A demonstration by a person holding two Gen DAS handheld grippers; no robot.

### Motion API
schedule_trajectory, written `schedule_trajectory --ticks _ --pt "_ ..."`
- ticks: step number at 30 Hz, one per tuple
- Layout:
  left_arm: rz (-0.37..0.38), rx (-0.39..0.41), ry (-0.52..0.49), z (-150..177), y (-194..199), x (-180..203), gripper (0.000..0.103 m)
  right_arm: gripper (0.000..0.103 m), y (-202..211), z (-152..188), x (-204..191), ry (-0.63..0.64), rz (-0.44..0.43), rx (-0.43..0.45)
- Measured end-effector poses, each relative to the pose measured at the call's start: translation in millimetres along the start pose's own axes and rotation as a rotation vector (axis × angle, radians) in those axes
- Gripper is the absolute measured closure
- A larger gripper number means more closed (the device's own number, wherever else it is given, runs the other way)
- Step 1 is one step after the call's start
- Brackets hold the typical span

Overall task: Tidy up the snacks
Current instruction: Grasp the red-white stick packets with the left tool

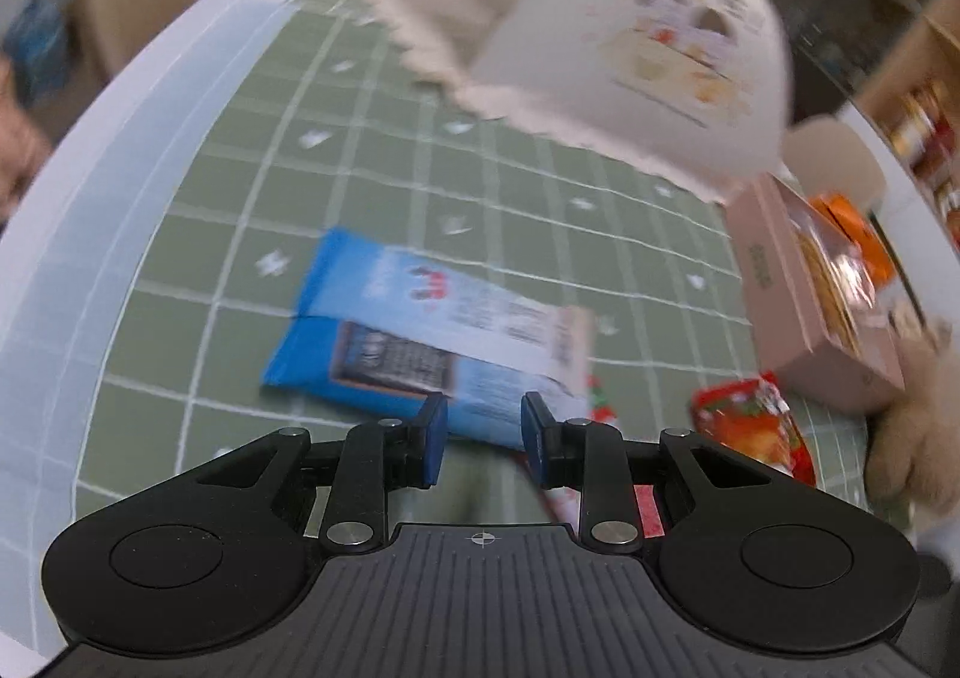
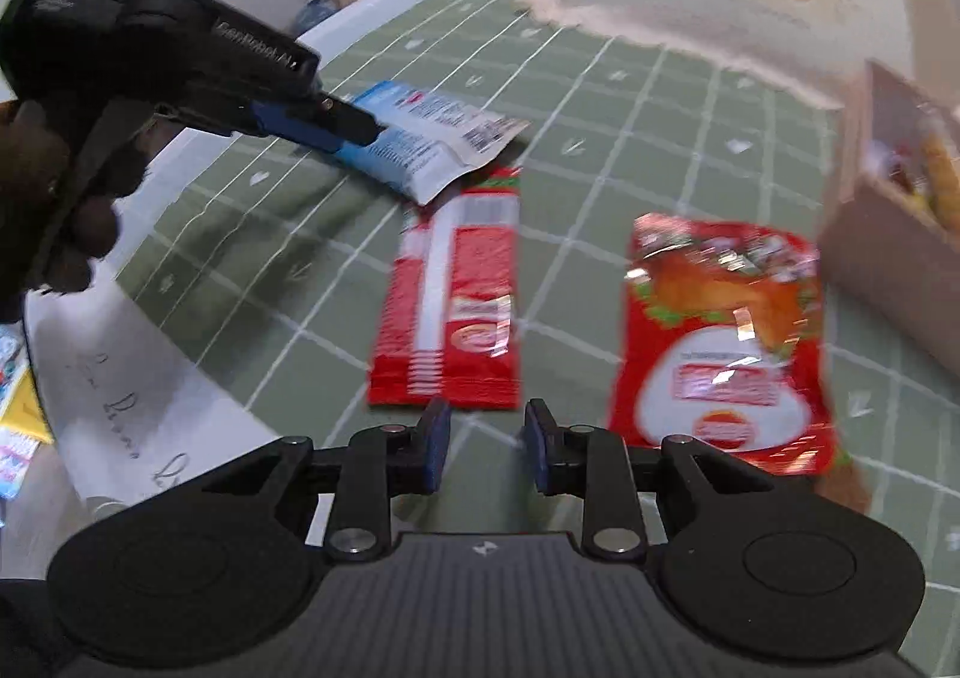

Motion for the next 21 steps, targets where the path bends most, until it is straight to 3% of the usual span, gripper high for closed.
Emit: schedule_trajectory --ticks 5,7,12,14,18,21 --pt "0.061 -0.101 0.016 32 -5 32 0.072 0.070 5 -1 24 0.003 0.120 0.030" --pt "0.035 -0.079 -0.020 38 -10 46 0.072 0.070 8 2 33 -0.004 0.155 0.032" --pt "-0.071 -0.072 -0.239 60 -36 92 0.072 0.051 30 17 56 -0.038 0.250 0.062" --pt "-0.108 -0.056 -0.352 69 -43 111 0.065 0.047 38 25 70 -0.078 0.285 0.068" --pt "-0.189 -0.054 -0.554 85 -50 133 0.058 0.045 44 46 103 -0.206 0.292 0.038" --pt "-0.211 -0.045 -0.630 93 -43 126 0.056 0.045 39 56 116 -0.260 0.282 0.024"
Point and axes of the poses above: each gripper's, at about its wrist camera, not at the fingertips, and y roughly against the way its jaws point, x to its right, z to its underside, the point moved 7 cm from there along -y, roughly the way its jaws point, and after that the axes turned 6 degrees about y, right-handed, at the moved point
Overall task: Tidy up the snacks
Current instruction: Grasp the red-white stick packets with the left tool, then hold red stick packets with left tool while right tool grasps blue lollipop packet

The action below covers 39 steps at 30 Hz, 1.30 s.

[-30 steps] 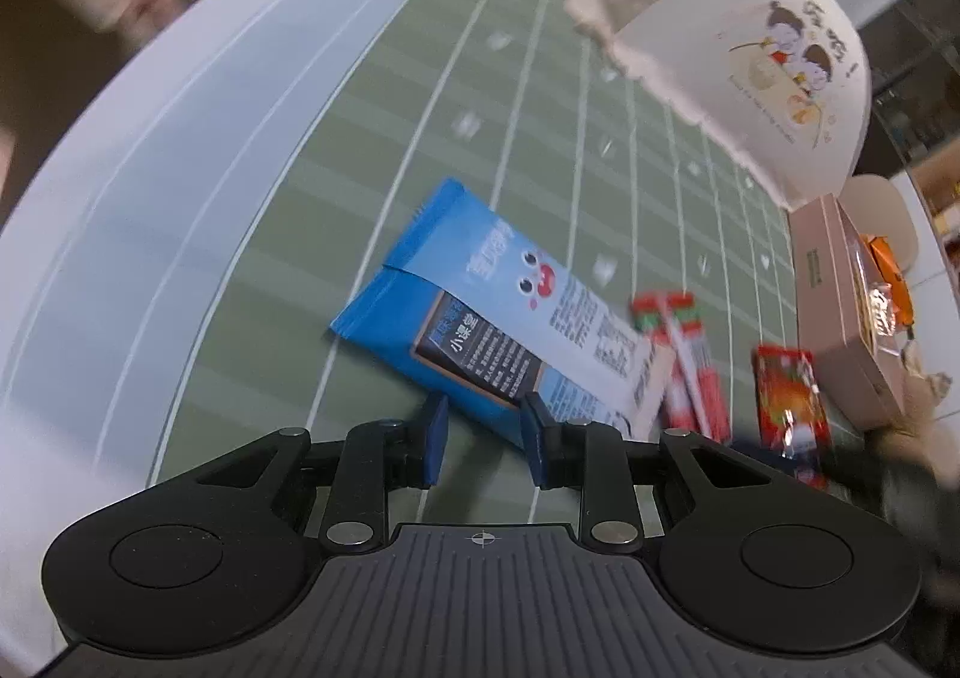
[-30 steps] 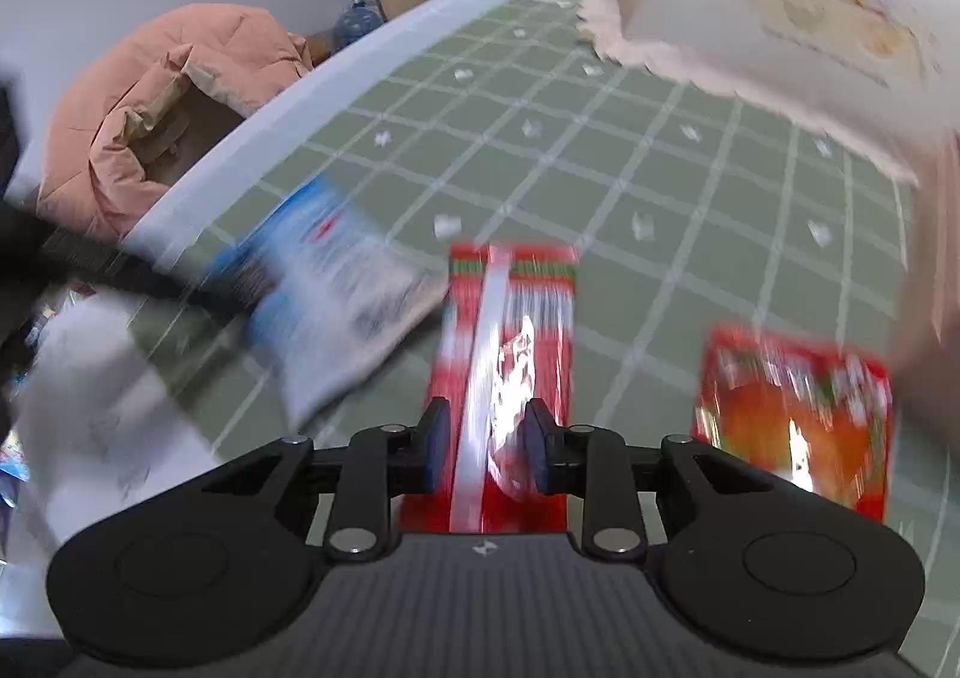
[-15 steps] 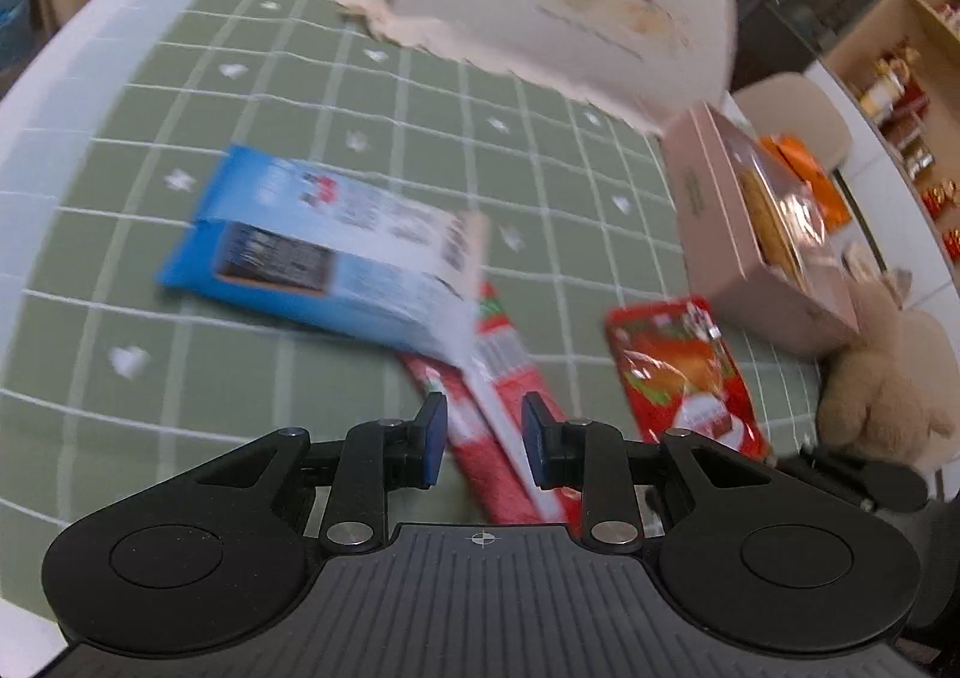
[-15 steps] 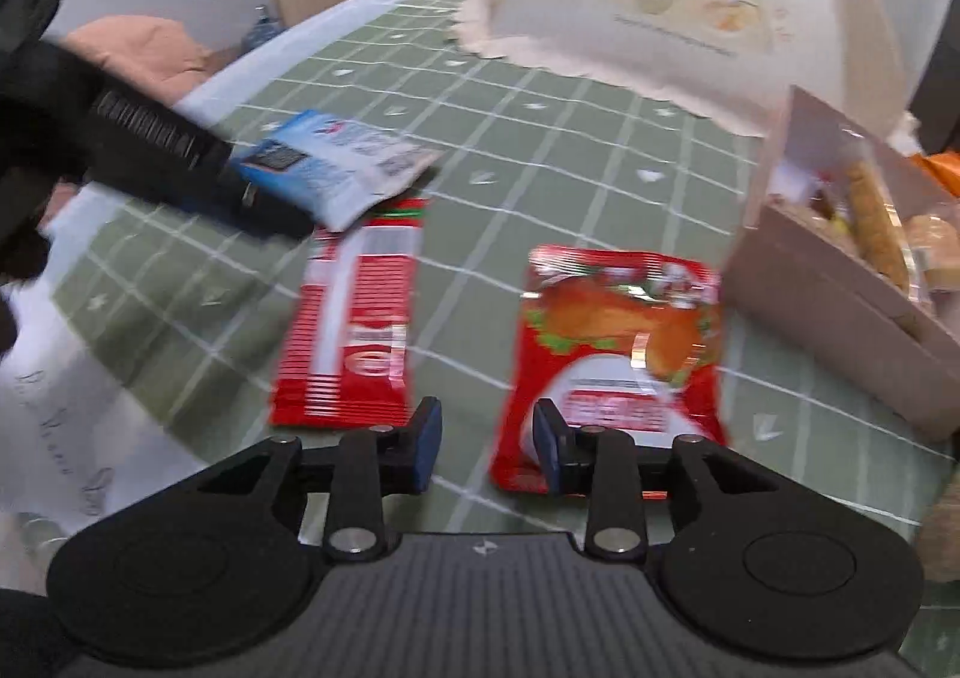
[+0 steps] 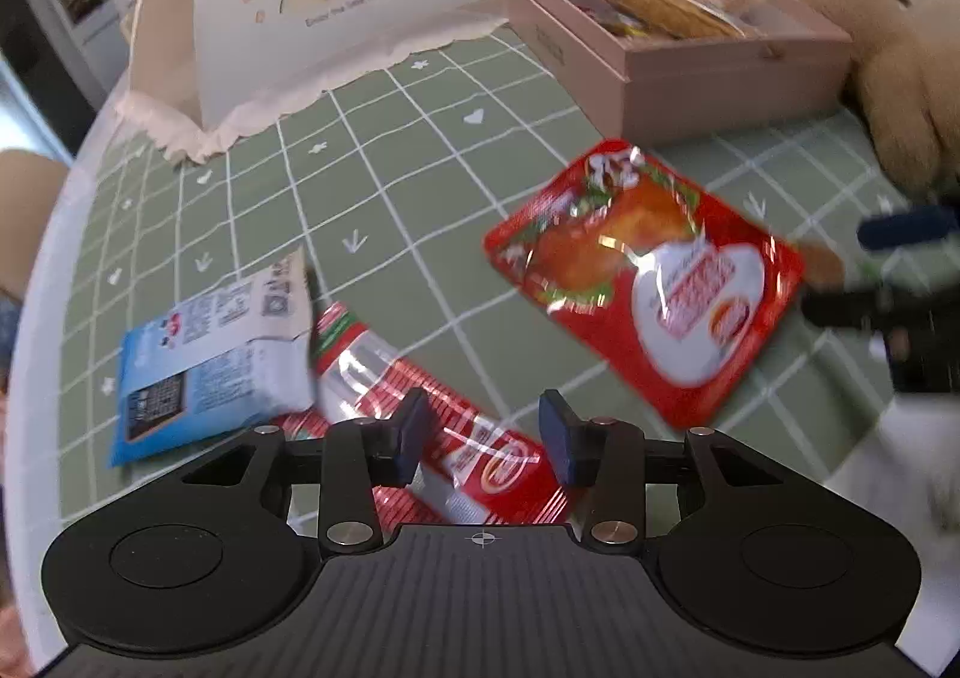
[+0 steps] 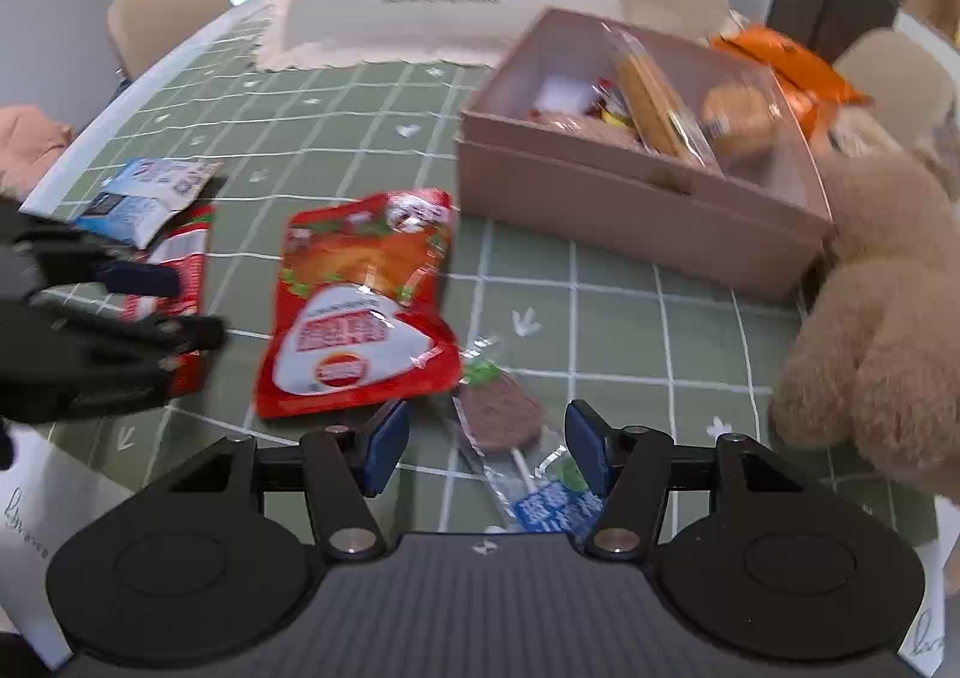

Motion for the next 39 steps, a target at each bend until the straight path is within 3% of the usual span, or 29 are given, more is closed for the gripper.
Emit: schedule_trajectory --ticks 4,7,9,11,13,16,21,23,30,32,36,39 --pt "-0.057 -0.033 0.023 13 5 -24 0.054 0.039 -10 2 2 -0.046 -0.028 -0.007" --pt "-0.032 -0.052 0.102 16 6 -38 0.055 0.035 -14 2 1 -0.060 -0.030 0.003" --pt "-0.008 -0.059 0.145 14 4 -39 0.046 0.030 -18 3 0 -0.066 -0.030 0.001" --pt "0.040 -0.069 0.169 14 2 -33 0.016 0.028 -17 5 -1 -0.069 -0.035 0.014" --pt "0.081 -0.076 0.181 11 -2 -29 0.008 0.027 -16 8 -5 -0.052 -0.022 0.024" --pt "0.105 -0.063 0.243 9 0 -37 0.011 0.025 -16 11 -11 -0.010 0.001 0.030" --pt "0.022 -0.055 0.375 10 -6 -74 0.037 0.019 -18 11 -11 0.002 0.002 0.036" --pt "0.052 -0.057 0.422 10 -9 -81 0.040 0.018 -19 10 -11 0.008 0.001 0.035" --pt "0.045 -0.044 0.357 5 -12 -65 0.042 0.017 -20 10 -13 0.028 -0.006 0.026" --pt "0.093 -0.046 0.365 7 -7 -57 0.044 0.017 -16 11 -15 0.042 -0.013 0.023" --pt "0.262 -0.062 0.405 19 2 -42 0.047 0.017 2 11 -15 0.070 -0.014 0.071" --pt "0.281 -0.058 0.400 26 7 -35 0.048 0.017 6 12 -11 0.086 -0.003 0.069"
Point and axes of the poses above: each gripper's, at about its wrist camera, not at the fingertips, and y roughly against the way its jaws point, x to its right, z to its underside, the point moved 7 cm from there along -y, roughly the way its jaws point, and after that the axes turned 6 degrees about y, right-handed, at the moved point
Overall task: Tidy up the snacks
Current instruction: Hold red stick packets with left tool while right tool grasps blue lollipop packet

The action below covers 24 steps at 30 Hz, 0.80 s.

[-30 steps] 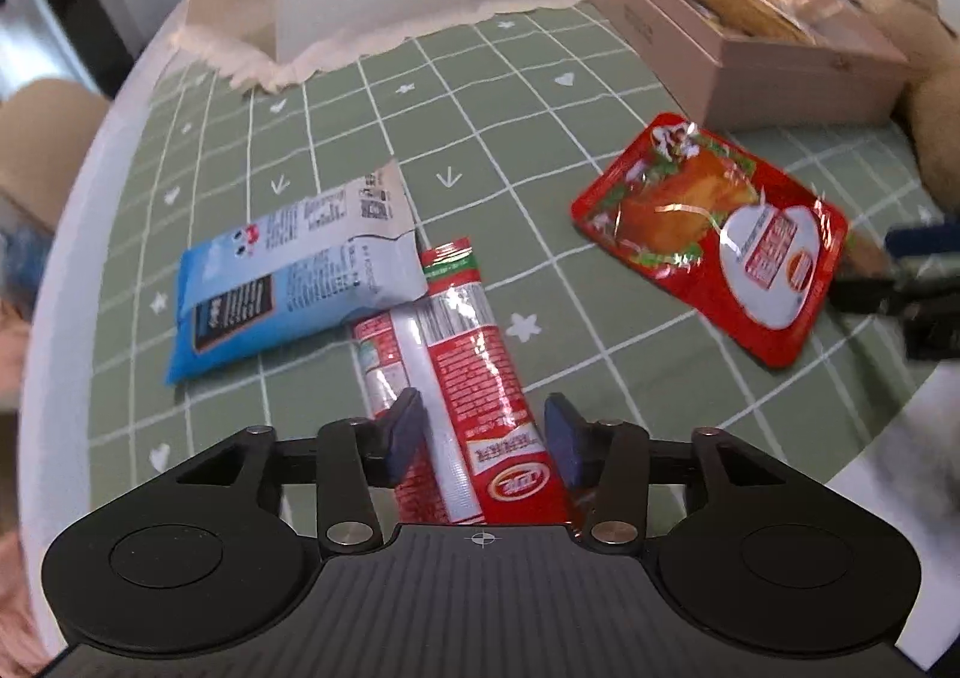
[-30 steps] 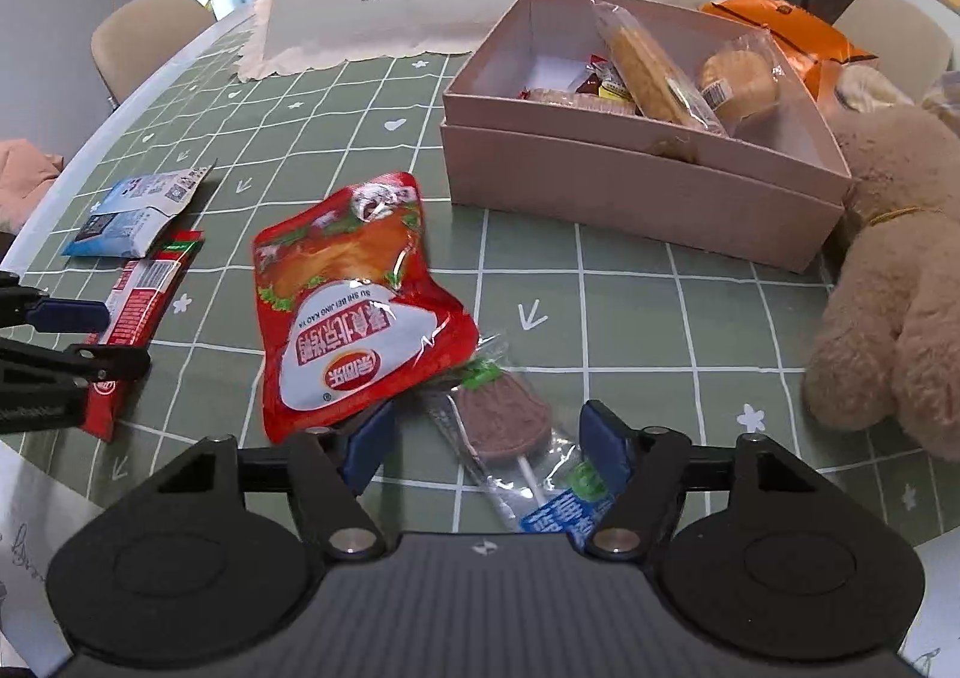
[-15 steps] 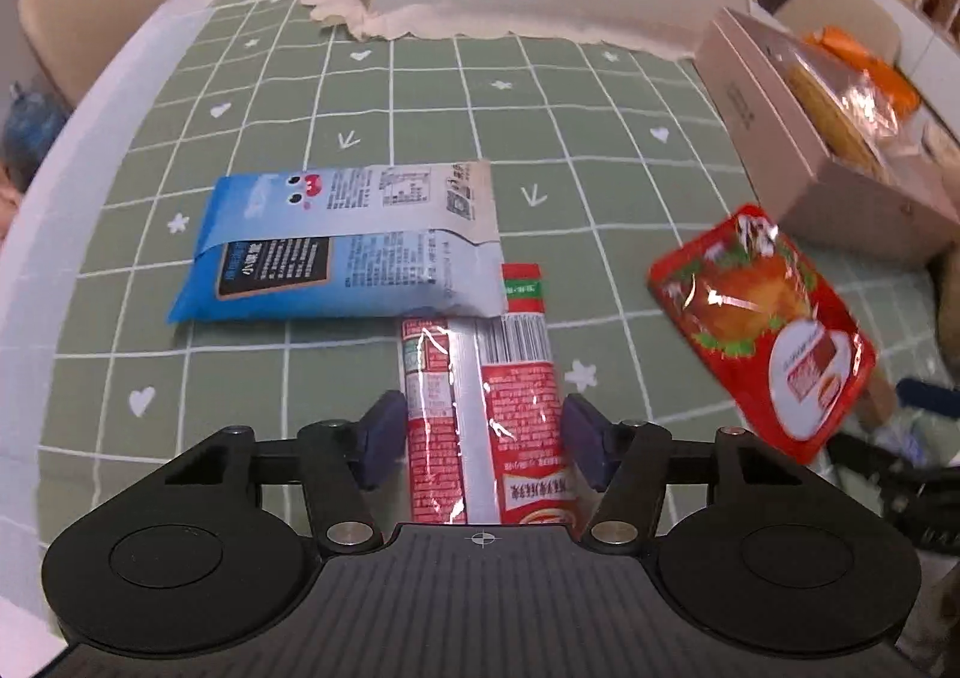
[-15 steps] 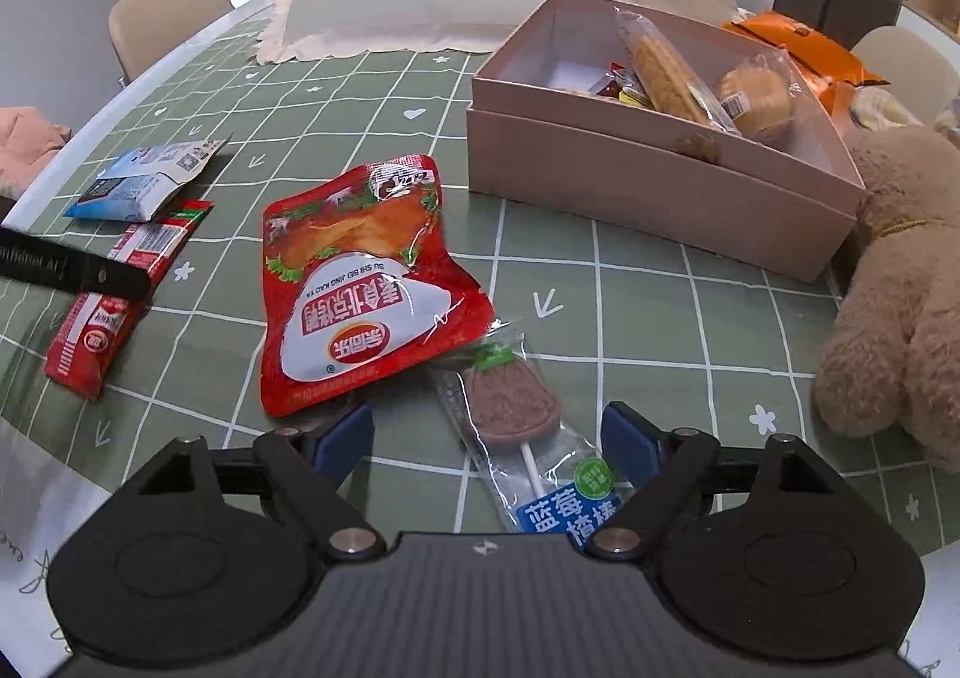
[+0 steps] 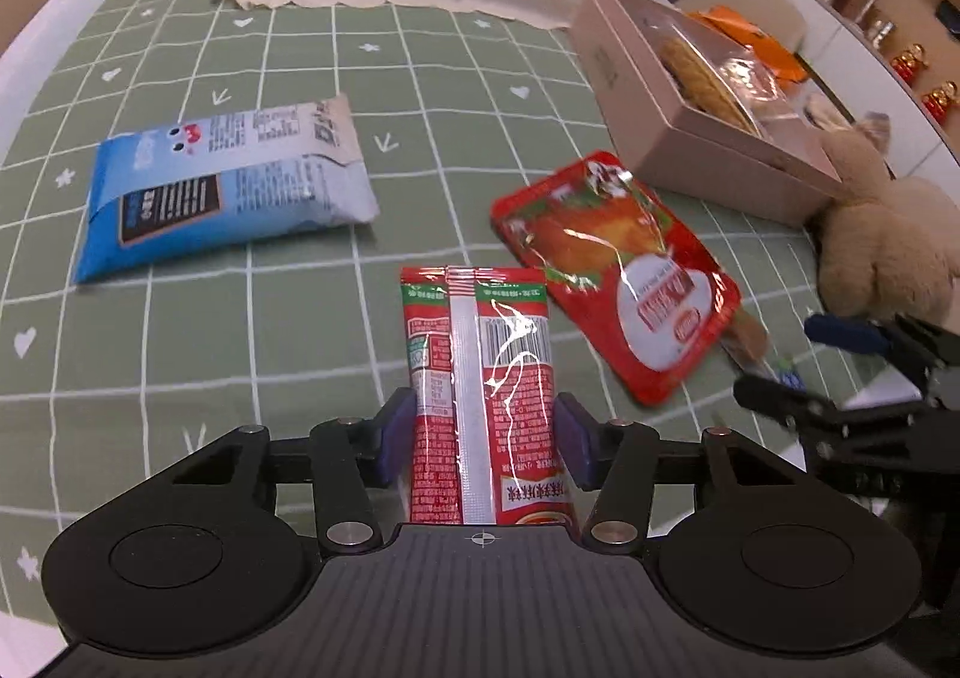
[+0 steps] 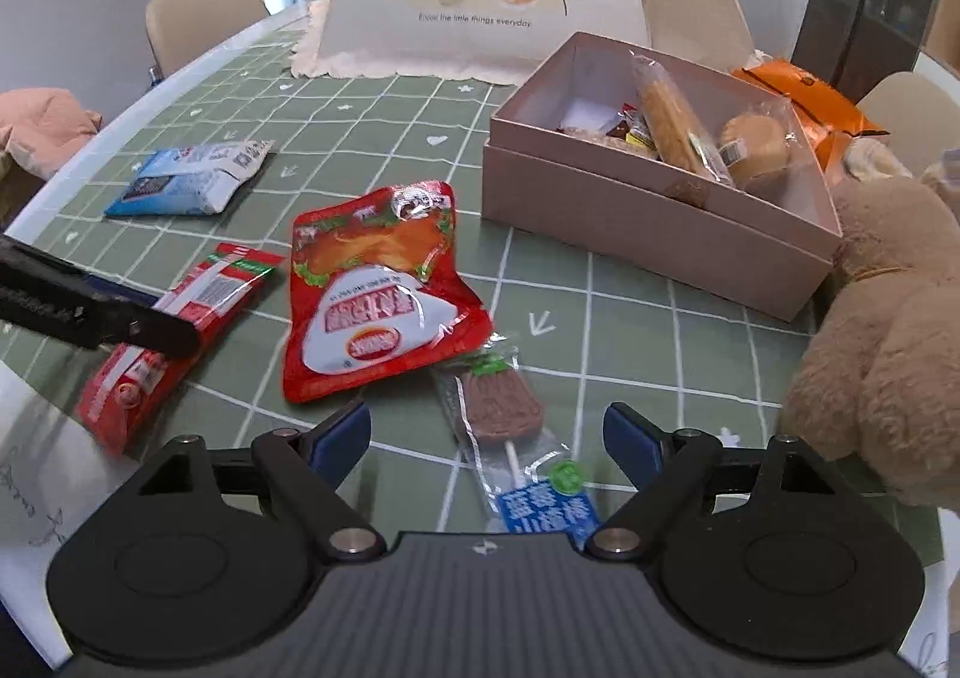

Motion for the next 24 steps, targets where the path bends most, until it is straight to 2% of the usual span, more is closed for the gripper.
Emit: schedule_trajectory --ticks 4,8,11,13,15,19,21,24 --pt "-0.015 -0.003 -0.021 7 3 2 0.048 0.017 -12 -5 2 -0.029 0.007 -0.029" --pt "-0.029 -0.011 -0.053 13 5 3 0.048 0.021 -25 -7 -8 -0.090 -0.051 -0.082" --pt "-0.027 -0.006 -0.044 16 8 0 0.048 0.023 -15 -6 -32 -0.055 -0.198 -0.092" --pt "-0.026 -0.003 -0.042 16 8 -1 0.047 0.023 -8 -3 -42 -0.040 -0.233 -0.088" --pt "-0.027 -0.004 -0.044 16 8 -1 0.047 0.023 -8 -3 -40 -0.043 -0.196 -0.082" --pt "-0.029 -0.006 -0.036 15 8 -1 0.047 0.023 -19 -6 -18 -0.172 -0.089 -0.101" --pt "-0.035 -0.003 -0.028 15 8 -1 0.047 0.023 -25 -12 -14 -0.190 -0.038 -0.108" --pt "-0.056 -0.003 -0.031 14 7 1 0.047 0.017 -32 -19 -15 -0.190 -0.020 -0.093"
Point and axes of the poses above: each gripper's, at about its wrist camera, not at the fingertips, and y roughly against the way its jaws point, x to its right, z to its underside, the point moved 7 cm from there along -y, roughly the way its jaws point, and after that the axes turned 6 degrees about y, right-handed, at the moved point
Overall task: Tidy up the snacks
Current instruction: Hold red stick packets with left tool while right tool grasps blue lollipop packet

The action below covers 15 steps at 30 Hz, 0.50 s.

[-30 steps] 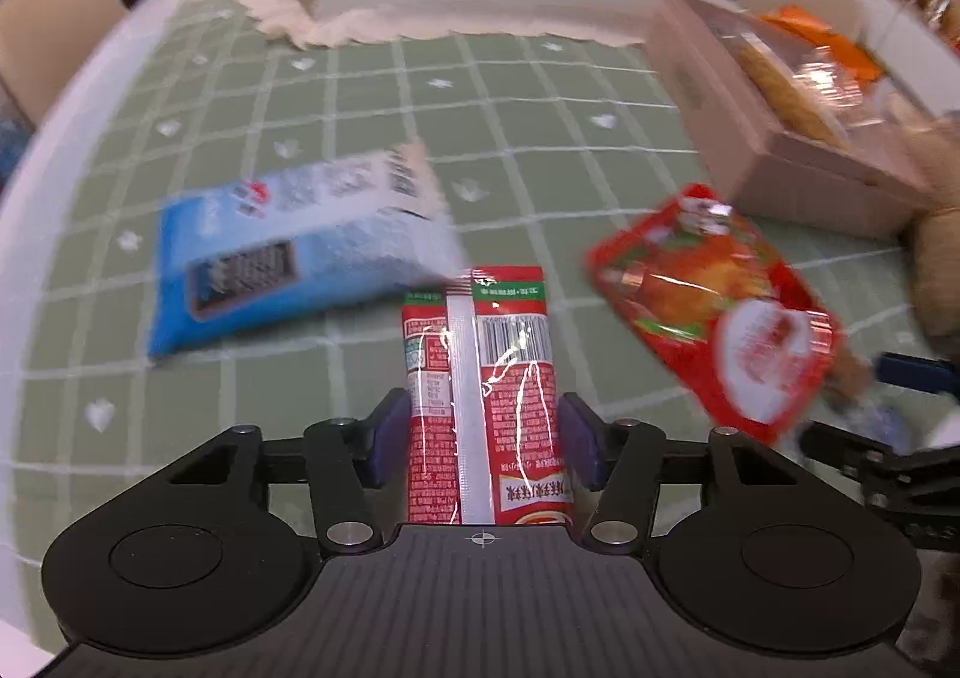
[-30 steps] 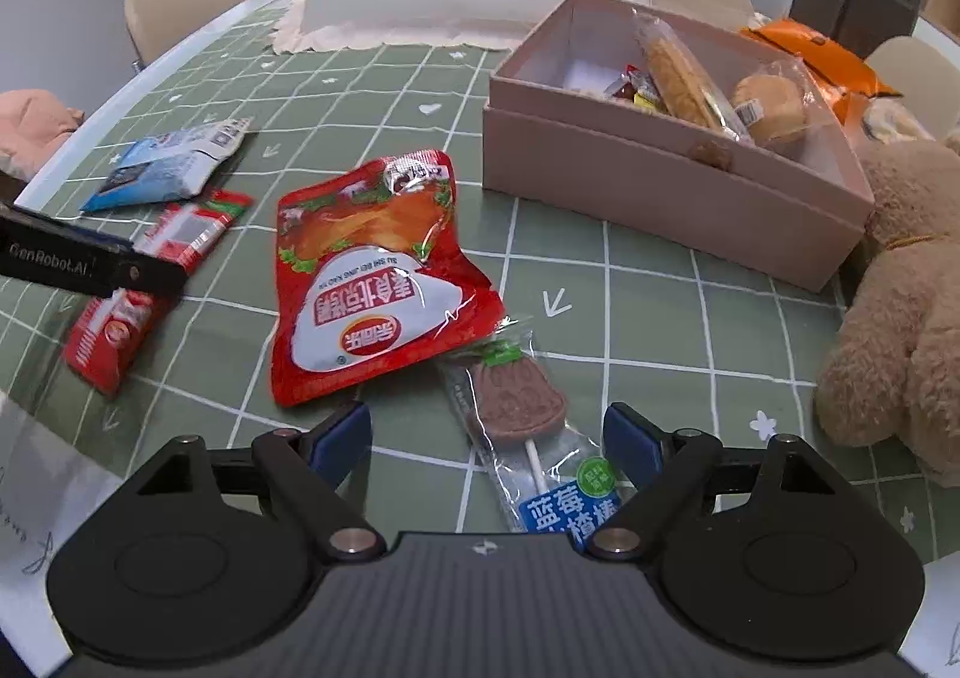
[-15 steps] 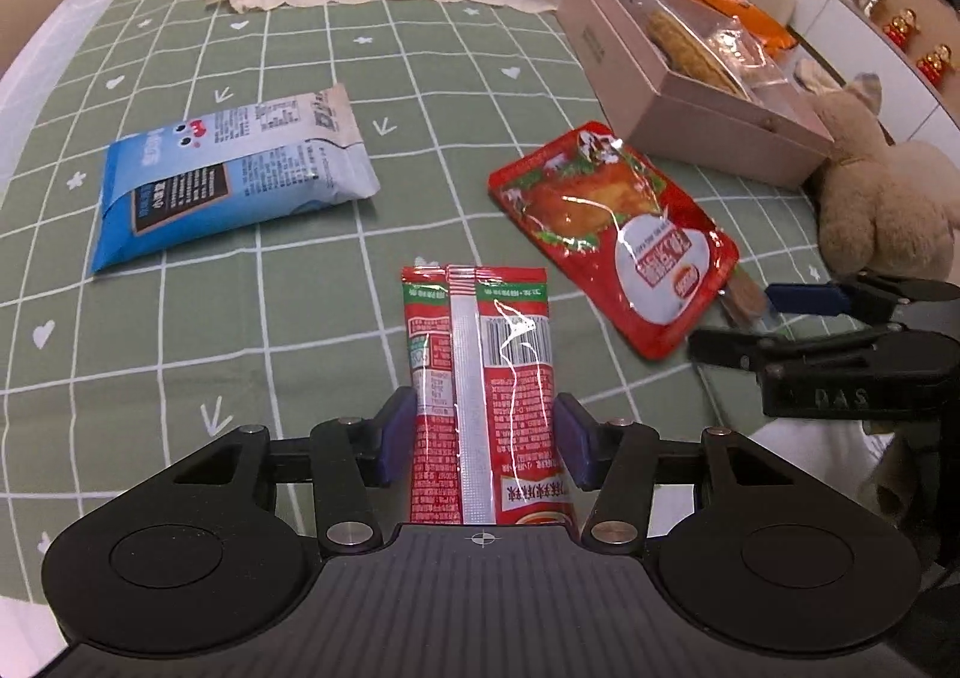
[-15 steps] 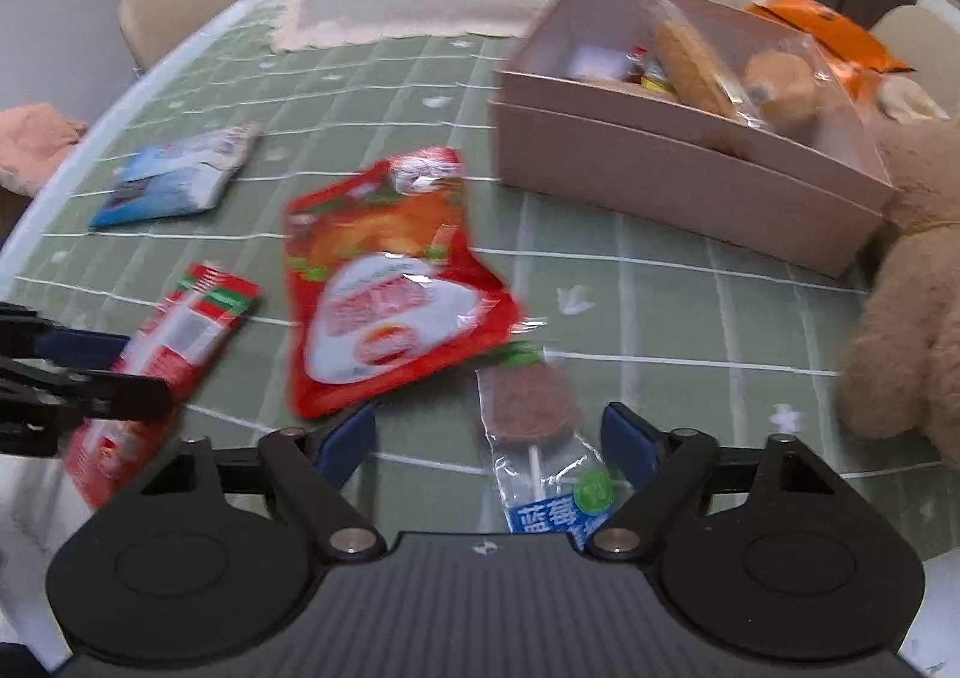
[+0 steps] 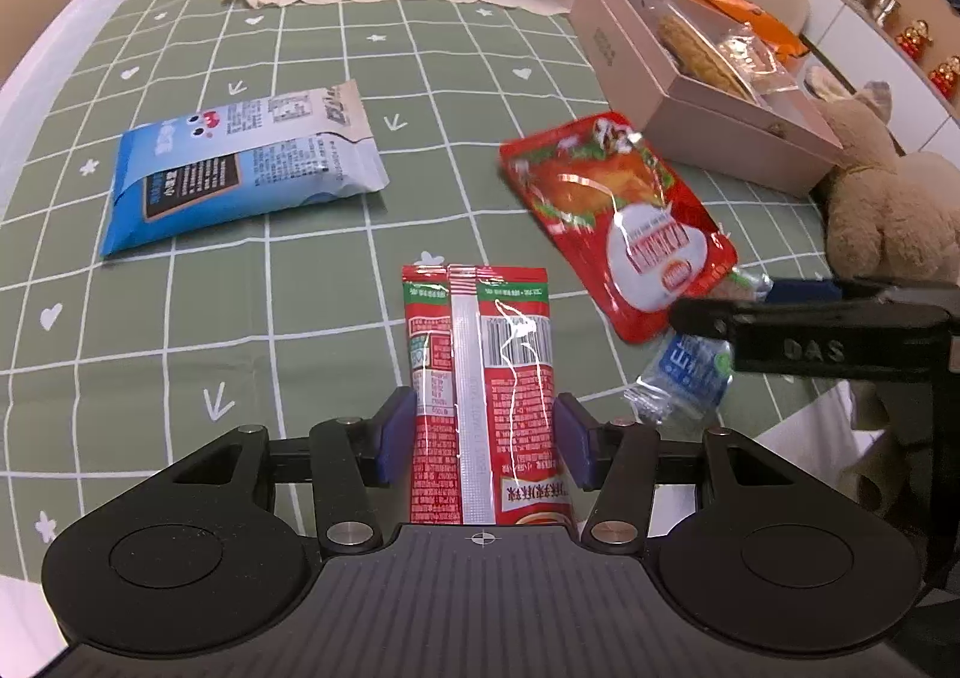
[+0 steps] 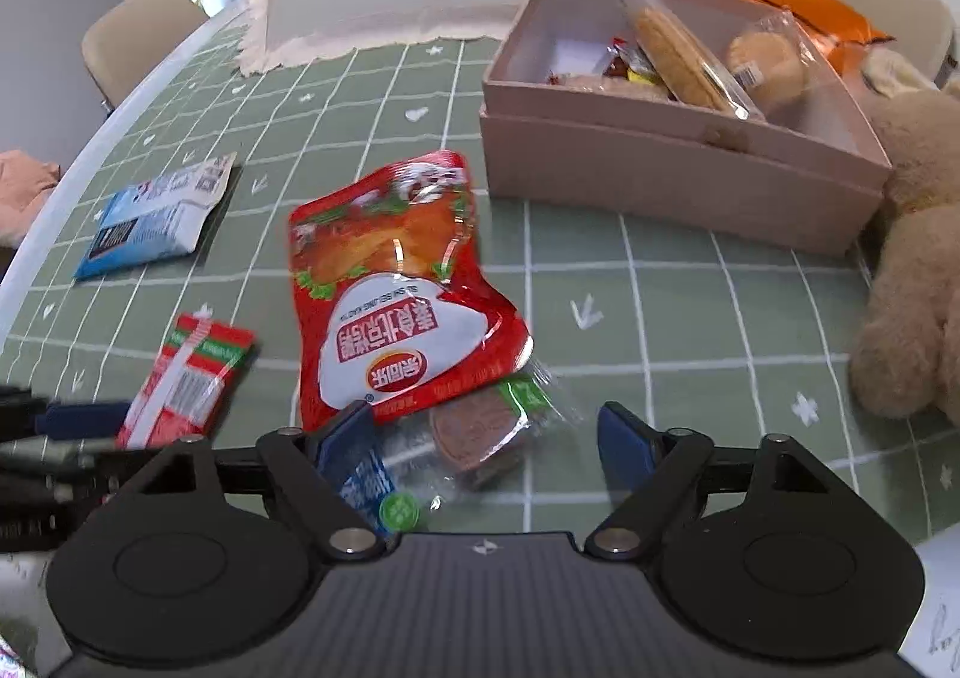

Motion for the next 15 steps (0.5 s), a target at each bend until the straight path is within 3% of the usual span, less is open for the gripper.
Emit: schedule_trajectory --ticks 7,12,15 --pt "-0.055 -0.015 -0.041 0 -5 8 0.044 0.012 -5 3 1 0.095 0.049 0.041" --pt "-0.055 -0.003 -0.038 -1 -6 9 0.042 0.000 5 21 28 0.073 0.062 0.058" --pt "-0.052 0.000 -0.041 -1 -7 10 0.040 0.000 9 27 36 0.064 0.064 0.059"
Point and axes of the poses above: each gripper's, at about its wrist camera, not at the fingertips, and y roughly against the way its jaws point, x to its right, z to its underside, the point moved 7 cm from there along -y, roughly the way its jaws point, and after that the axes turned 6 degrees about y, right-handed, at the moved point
